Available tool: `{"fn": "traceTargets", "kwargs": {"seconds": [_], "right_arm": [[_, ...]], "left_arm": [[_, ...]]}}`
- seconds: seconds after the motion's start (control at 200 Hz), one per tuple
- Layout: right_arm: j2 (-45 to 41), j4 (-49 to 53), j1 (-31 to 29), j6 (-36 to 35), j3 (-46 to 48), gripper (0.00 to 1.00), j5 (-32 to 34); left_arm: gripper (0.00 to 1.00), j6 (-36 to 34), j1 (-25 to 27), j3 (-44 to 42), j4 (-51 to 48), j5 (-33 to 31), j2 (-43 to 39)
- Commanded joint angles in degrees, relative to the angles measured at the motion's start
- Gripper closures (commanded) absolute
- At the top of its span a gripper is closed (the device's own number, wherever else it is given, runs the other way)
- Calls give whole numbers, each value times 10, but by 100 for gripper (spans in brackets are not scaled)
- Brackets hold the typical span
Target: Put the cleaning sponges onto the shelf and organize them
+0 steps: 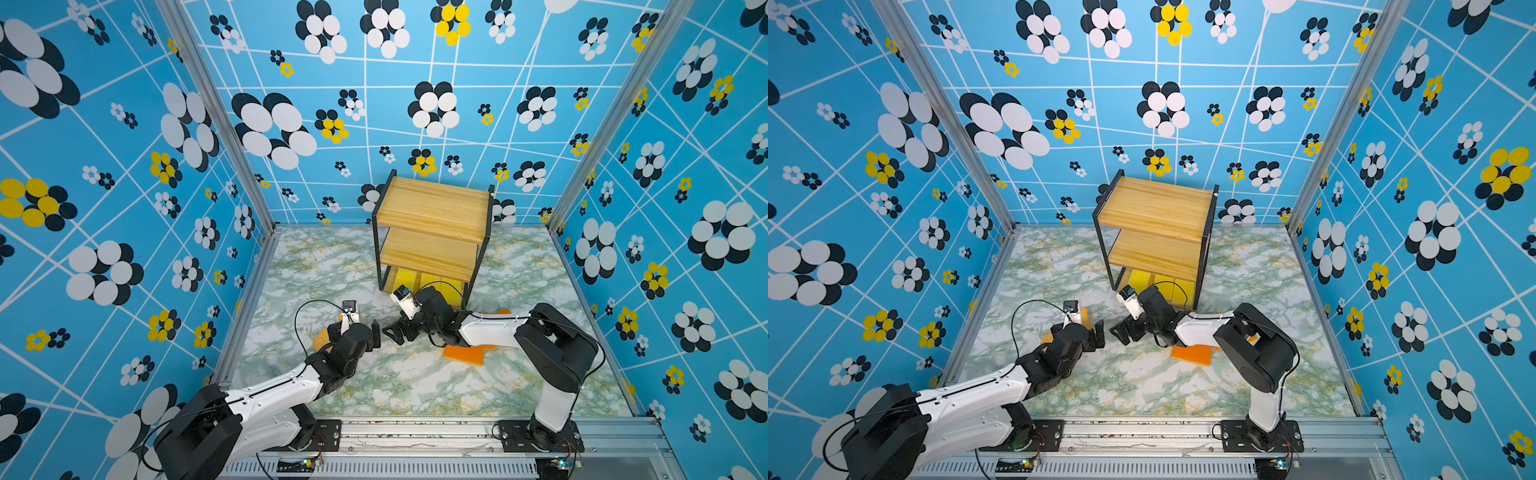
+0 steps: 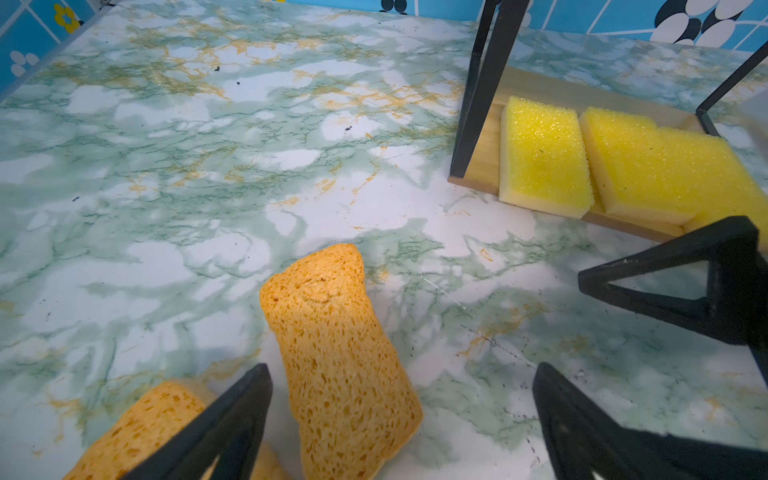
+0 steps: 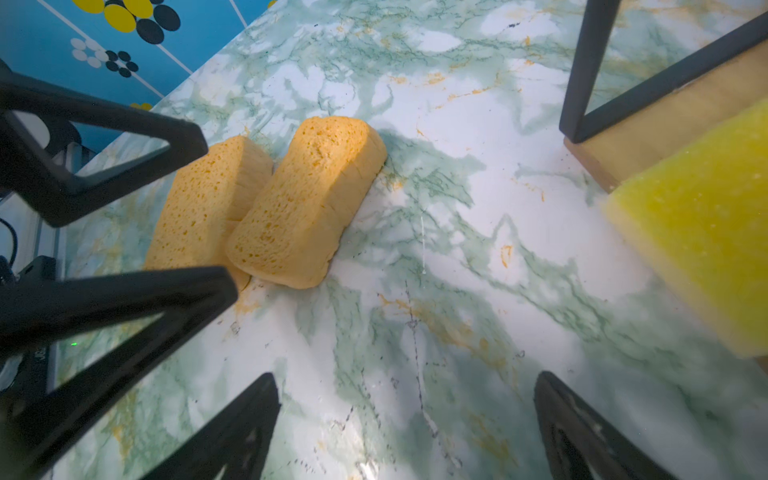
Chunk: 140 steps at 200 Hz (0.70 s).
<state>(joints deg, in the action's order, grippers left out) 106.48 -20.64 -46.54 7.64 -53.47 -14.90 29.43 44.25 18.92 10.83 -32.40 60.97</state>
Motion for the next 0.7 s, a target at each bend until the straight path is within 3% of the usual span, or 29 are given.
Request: {"fn": "traceTargets", "kwargs": {"seconds": [0.0, 0.695], "right_arm": [[23, -28, -1, -15, -21, 2, 11], [83, -87, 28, -15, -54, 2, 35]], "left_arm": [[1, 6, -4, -9, -14, -9, -28], [1, 2, -8, -6, -18, 0, -30]]}}
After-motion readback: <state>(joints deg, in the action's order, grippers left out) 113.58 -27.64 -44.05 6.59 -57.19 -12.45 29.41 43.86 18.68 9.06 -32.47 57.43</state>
